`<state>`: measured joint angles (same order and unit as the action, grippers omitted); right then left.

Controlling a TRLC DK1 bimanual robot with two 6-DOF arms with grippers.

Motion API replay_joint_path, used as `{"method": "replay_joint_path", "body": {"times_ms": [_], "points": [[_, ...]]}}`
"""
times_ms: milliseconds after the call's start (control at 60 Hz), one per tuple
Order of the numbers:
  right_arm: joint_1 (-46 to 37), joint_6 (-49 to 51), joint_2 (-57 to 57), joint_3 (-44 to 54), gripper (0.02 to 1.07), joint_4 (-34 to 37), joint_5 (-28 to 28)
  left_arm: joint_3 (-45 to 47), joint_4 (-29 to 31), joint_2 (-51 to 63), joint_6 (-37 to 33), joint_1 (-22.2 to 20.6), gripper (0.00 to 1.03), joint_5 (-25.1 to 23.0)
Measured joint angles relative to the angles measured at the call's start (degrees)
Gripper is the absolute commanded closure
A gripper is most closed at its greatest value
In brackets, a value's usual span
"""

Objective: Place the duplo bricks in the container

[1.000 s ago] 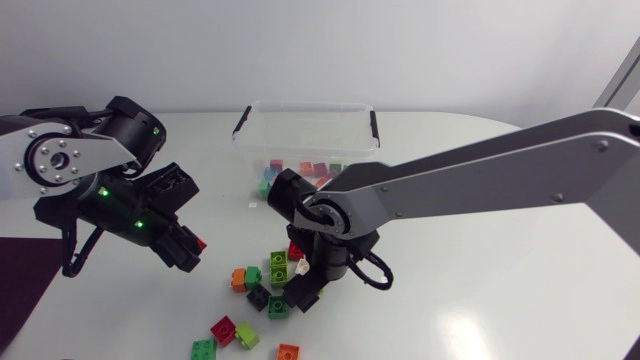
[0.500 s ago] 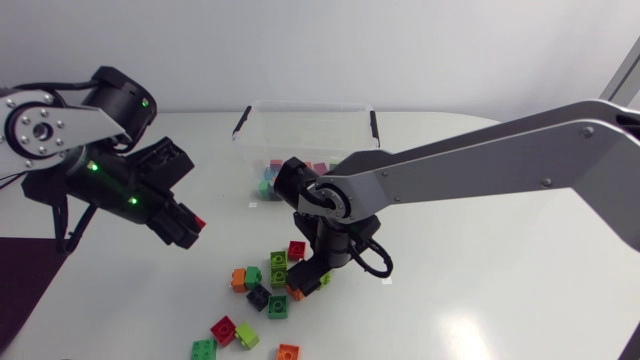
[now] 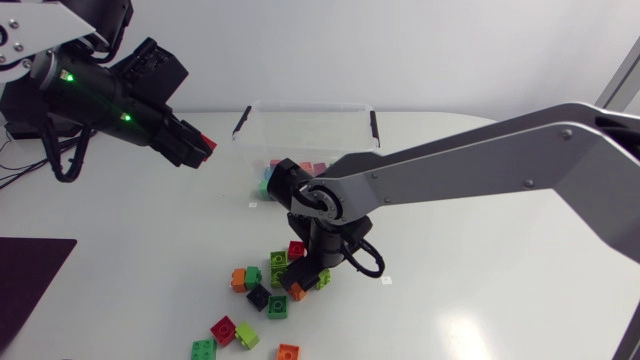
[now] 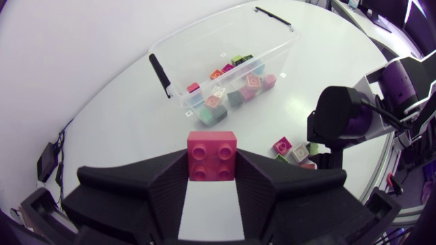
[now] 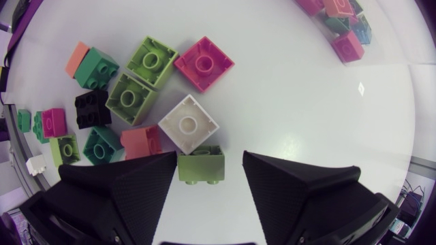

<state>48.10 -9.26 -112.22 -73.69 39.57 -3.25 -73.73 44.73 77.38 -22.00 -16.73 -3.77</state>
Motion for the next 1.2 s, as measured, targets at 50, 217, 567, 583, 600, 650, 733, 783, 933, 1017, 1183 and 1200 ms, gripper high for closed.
{"method": "replay_joint_path", "body": {"times_ms": [50,217,567,583,600,650,733,783,933,1017,1183,1200], "points": [[0.2,0.0,0.0,0.0,0.56,-0.5,0.0,-0.2,-0.7,0.6,0.0,0.0,0.8,-0.1],[0.8,0.0,0.0,0.1,0.63,-1.3,0.0,-1.3,-3.0,2.8,0.9,0.0,0.8,-0.7],[0.9,0.0,2.0,3.4,0.71,-2.5,-1.3,-4.6,-6.3,6.9,2.1,0.0,0.8,-1.6],[0.9,0.0,2.5,4.0,0.71,-2.5,-1.4,-4.7,-6.3,7.3,2.2,-0.1,0.8,-1.6],[0.8,0.0,2.7,4.3,0.71,-2.5,-1.4,-4.7,-6.4,7.5,2.4,-0.1,0.8,-1.6],[0.6,0.0,3.4,5.0,0.71,-2.5,-1.5,-4.8,-6.6,7.9,2.5,-0.2,0.8,-1.6],[-0.2,0.0,5.5,6.7,0.71,-2.4,-1.5,-5.4,-7.5,8.8,2.8,-0.3,0.8,-2.2],[-0.9,0.1,7.2,7.3,0.71,-2.1,-1.5,-5.9,-8.3,9.4,3.0,-0.5,0.8,-2.9],[-4.4,0.5,12.2,7.6,0.71,-1.6,-1.5,-6.9,-11.3,11.6,4.5,-1.8,0.8,-3.3],[-6.6,0.9,14.9,7.6,0.71,-0.7,-1.5,-7.7,-12.8,13.5,5.6,-2.7,0.8,-3.3],[-9.4,2.0,17.2,7.2,0.71,0.2,-1.5,-10.8,-15.1,18.6,7.0,-3.3,0.8,-3.5],[-9.5,2.0,17.3,7.1,0.71,0.2,-1.5,-11.0,-15.3,19.0,7.1,-3.3,0.8,-3.5]]}}
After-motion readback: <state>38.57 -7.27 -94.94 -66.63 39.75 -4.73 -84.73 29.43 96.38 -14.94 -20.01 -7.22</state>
